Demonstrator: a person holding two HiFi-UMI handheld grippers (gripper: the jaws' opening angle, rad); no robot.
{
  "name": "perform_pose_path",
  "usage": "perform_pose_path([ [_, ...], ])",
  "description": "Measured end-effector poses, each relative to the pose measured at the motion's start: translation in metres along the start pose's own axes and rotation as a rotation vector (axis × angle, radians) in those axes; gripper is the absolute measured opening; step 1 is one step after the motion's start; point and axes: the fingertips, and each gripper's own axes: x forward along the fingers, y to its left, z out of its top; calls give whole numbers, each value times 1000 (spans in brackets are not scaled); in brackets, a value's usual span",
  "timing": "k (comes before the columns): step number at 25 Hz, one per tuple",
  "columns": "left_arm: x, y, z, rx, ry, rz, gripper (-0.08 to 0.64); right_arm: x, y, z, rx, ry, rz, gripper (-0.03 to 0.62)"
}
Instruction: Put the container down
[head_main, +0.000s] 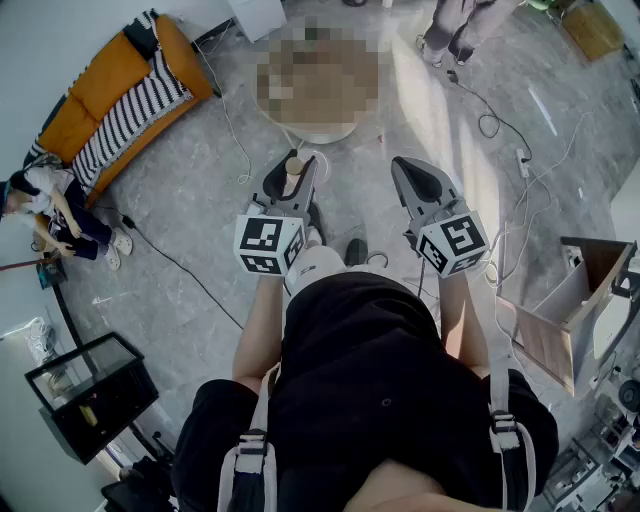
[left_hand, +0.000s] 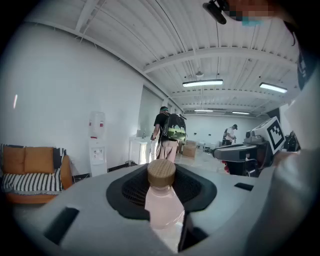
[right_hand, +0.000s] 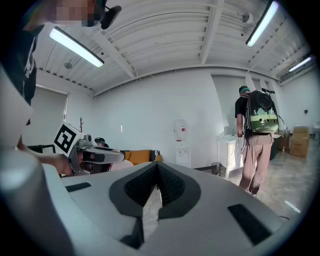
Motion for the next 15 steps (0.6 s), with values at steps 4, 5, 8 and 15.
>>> perform_pose_path([
  [4, -7, -3, 1, 12, -1, -17, 140, -3, 6, -3, 1, -11, 0, 2],
  [5, -8, -3, 1, 13, -2, -20, 140, -3, 7, -3, 3, -14, -3, 2],
  [8, -10, -3, 2, 13, -6, -25, 139, -4, 10, -2, 1, -15, -4, 2],
  [15, -12, -9, 2, 10, -11, -33, 140, -13, 6, -2, 9, -35, -22, 2],
])
